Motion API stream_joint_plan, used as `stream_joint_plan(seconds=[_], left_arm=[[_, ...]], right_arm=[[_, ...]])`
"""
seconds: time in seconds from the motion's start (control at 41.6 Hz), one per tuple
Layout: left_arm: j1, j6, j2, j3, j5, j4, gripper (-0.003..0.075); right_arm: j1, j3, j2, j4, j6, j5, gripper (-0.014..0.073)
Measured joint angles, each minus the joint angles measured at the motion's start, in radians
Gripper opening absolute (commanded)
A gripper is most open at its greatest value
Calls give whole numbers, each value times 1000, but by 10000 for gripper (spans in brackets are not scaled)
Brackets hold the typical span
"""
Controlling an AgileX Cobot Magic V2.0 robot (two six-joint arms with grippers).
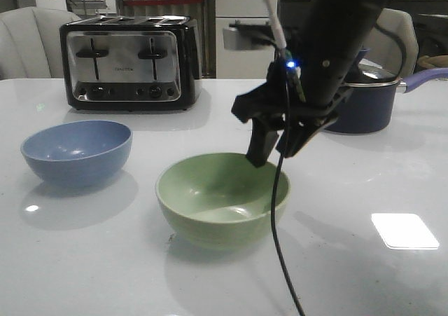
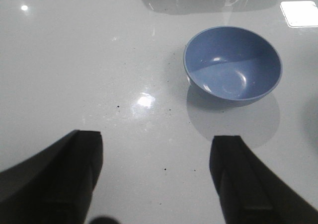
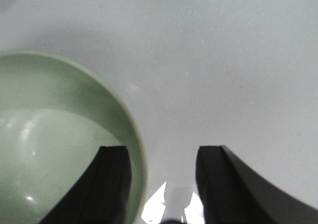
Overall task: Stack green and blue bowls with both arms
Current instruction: 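Open the right gripper and withdraw it from the green bowl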
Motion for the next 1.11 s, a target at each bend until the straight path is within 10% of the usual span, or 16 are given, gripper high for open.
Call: stream_joint_plan(seconds=[1.107], left_arm=[[-71,0,86,-54,37,0,507]], right_arm=[[20,559,-974,-66,0,75,434]])
